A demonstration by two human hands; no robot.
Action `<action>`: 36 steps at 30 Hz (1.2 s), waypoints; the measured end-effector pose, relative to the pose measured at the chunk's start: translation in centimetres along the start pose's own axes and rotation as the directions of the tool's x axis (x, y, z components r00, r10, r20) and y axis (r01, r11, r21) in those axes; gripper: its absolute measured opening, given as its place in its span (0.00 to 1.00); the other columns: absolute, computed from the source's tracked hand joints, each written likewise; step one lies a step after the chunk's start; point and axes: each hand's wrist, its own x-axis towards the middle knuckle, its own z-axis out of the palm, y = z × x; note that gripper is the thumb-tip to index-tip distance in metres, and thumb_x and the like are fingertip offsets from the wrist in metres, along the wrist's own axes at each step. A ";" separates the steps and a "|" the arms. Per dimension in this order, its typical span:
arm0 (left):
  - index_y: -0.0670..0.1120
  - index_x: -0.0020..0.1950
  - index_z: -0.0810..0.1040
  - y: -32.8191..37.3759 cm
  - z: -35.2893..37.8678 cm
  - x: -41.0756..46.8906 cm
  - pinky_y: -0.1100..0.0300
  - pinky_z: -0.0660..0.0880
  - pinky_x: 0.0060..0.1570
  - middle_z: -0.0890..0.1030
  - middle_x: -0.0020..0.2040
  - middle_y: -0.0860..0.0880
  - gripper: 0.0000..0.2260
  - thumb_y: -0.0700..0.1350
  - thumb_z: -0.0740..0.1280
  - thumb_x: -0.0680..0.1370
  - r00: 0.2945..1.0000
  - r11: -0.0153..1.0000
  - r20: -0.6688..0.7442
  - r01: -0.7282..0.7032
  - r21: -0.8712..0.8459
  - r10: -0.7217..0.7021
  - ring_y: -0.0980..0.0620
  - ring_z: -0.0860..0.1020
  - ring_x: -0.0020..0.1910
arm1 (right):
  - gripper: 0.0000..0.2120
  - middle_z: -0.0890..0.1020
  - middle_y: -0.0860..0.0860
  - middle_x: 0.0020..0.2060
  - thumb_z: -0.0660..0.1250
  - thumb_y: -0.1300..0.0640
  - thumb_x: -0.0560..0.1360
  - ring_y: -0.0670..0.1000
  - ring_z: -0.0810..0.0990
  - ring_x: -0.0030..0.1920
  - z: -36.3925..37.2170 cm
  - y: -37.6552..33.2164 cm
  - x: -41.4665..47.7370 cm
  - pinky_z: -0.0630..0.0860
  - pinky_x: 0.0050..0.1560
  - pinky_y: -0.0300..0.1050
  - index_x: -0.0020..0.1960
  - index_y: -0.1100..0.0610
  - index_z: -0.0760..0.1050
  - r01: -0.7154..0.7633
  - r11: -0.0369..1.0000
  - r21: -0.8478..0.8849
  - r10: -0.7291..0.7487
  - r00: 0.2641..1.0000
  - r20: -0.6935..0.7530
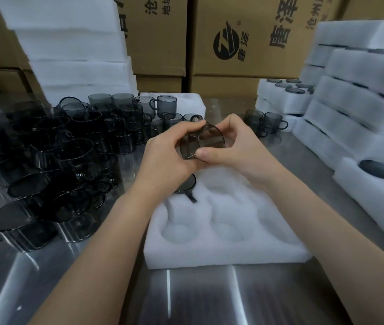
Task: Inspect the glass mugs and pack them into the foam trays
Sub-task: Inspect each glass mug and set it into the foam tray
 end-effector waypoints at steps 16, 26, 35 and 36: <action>0.61 0.58 0.74 0.4 -0.2 0.1 0.61 0.72 0.61 0.79 0.56 0.58 0.29 0.42 0.80 0.63 0.995 0.995 -0.023 -0.096 -0.001 0.096 0.54 0.75 0.61 | 0.17 0.77 0.67 0.59 0.56 0.57 0.83 0.62 0.77 0.56 -0.5 -0.8 0.4 0.78 0.55 0.64 0.64 0.69 0.72 -0.189 0.854 0.484 0.176 0.982 0.073; 0.54 0.64 0.69 0.1 -0.2 0.0 0.58 0.77 0.57 0.74 0.58 0.49 0.33 0.35 0.77 0.65 0.999 0.975 0.001 -0.035 -0.219 0.036 0.53 0.80 0.57 | 0.21 0.82 0.61 0.55 0.60 0.49 0.79 0.55 0.83 0.47 -0.9 -0.2 0.3 0.82 0.46 0.49 0.65 0.62 0.74 -0.305 0.815 0.493 0.143 0.930 0.339; 0.52 0.63 0.74 0.3 0.3 0.2 0.68 0.71 0.58 0.76 0.59 0.53 0.26 0.45 0.79 0.68 0.999 0.982 0.006 -0.049 0.181 0.049 0.60 0.75 0.57 | 0.19 0.79 0.55 0.47 0.75 0.51 0.66 0.48 0.81 0.37 0.3 -0.3 0.1 0.76 0.30 0.42 0.52 0.57 0.75 -0.034 0.985 0.167 0.039 0.999 -0.027; 0.51 0.64 0.74 0.2 0.4 0.3 0.70 0.70 0.58 0.77 0.59 0.53 0.27 0.45 0.79 0.68 0.999 0.977 0.013 -0.047 0.209 0.046 0.60 0.74 0.57 | 0.19 0.78 0.54 0.47 0.75 0.51 0.65 0.46 0.80 0.36 0.4 -0.3 0.0 0.75 0.29 0.41 0.51 0.56 0.74 -0.007 0.994 0.113 0.013 0.999 -0.047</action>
